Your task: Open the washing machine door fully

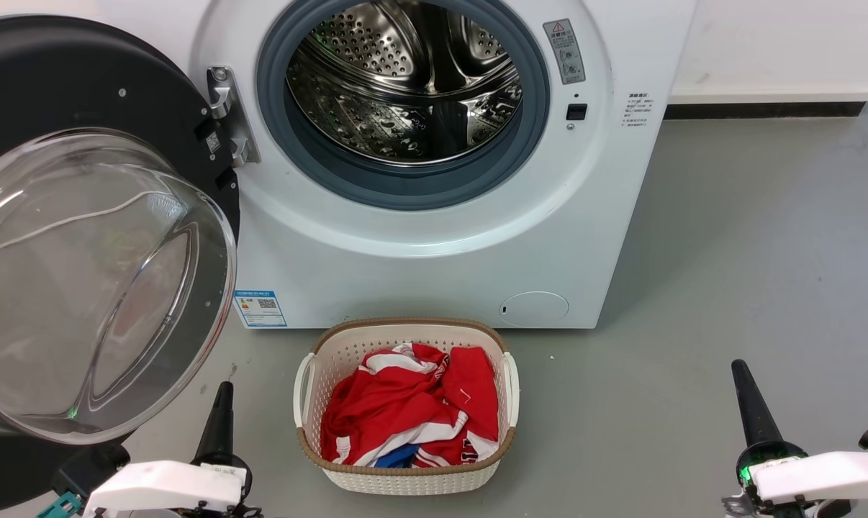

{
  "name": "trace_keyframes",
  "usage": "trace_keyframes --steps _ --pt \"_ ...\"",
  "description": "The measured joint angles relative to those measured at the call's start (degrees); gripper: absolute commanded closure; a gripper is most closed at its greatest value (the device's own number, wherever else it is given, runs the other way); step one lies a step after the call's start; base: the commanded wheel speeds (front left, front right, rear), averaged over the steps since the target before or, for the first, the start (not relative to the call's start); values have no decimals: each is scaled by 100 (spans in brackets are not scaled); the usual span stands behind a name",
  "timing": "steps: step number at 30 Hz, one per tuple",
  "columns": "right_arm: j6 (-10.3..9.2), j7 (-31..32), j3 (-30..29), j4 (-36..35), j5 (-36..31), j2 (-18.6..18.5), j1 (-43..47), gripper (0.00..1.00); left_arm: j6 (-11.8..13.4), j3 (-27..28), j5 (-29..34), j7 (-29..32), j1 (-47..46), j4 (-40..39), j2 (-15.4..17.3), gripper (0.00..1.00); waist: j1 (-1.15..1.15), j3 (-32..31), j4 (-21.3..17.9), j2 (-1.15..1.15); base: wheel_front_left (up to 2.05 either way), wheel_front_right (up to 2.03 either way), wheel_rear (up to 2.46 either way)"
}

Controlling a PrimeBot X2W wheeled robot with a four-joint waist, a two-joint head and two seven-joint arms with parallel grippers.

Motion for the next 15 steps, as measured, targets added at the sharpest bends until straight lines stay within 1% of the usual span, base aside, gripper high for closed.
trace_keyframes --steps 15 --pt "0 215 -71 136 836 -2 -197 100 -55 65 -883 223 -159 73 0 100 0 31 6 0 0 0 0"
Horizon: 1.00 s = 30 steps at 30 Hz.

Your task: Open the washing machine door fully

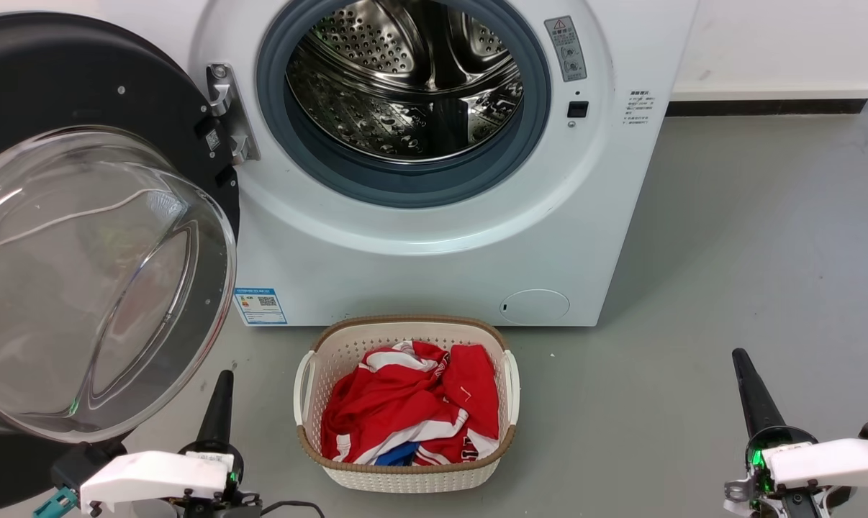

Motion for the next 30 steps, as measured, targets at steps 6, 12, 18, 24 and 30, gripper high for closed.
trace_keyframes --steps 6,12,18,24,30 --pt "0 92 -32 57 304 0 -51 100 -11 32 -321 73 -55 22 0 100 0 12 2 0 0 0 0" --pt "0 153 -62 94 601 1 -142 100 -43 57 -630 156 -101 46 0 100 0 25 4 0 0 0 0" --pt "0 245 -92 147 877 2 -197 100 -59 78 -928 227 -168 65 1 100 0 37 7 0 0 0 0" --pt "0 310 -118 196 1134 4 -254 100 -68 94 -1212 299 -202 86 1 100 0 50 9 0 0 0 0" --pt "0 394 -146 242 1378 7 -321 100 -103 109 -1475 356 -280 104 1 100 0 62 11 0 0 0 0"
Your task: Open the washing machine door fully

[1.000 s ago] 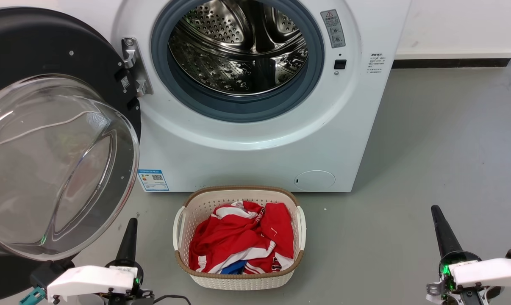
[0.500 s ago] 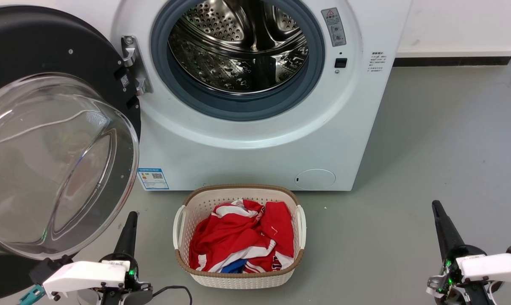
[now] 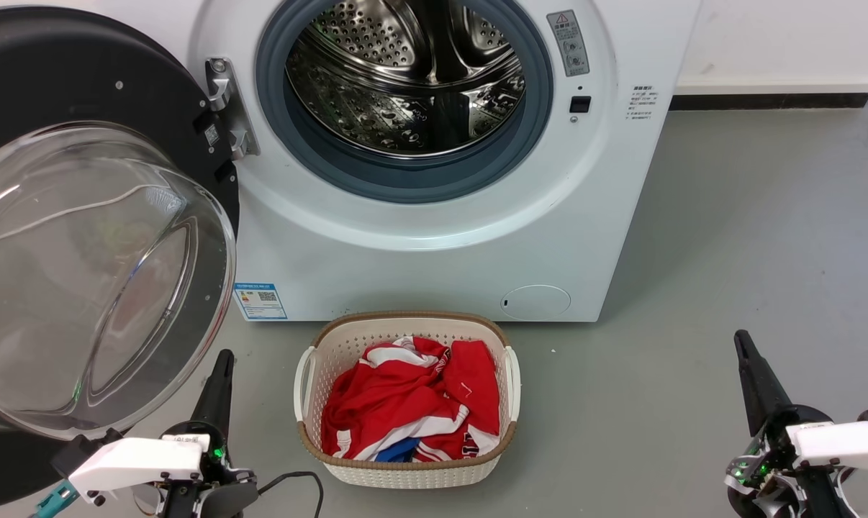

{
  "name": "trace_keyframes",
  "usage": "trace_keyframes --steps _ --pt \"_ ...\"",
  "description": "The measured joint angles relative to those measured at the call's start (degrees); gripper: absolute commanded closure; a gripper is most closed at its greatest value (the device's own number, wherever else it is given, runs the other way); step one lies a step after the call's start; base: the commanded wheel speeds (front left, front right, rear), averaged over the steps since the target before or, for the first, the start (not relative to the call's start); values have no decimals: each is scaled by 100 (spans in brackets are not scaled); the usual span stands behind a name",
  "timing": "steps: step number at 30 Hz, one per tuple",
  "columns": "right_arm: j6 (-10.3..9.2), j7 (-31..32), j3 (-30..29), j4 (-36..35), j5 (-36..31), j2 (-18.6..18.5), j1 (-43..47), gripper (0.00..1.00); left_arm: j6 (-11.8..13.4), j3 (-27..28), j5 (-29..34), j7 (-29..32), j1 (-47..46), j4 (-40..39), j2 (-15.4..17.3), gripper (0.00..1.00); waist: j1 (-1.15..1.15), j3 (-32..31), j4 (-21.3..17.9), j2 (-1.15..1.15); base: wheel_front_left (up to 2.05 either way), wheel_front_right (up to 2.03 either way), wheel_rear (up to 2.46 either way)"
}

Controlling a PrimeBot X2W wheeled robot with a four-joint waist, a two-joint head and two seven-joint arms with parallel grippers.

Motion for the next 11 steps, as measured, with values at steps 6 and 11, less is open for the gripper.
trace_keyframes --steps 6,11 --pt "0 87 -38 47 315 4 -64 100 -12 24 -338 94 -38 29 0 100 0 17 3 0 0 0 0" --pt "0 142 -63 81 505 9 -122 100 -33 38 -536 145 -91 48 1 100 0 27 5 0 0 0 0"
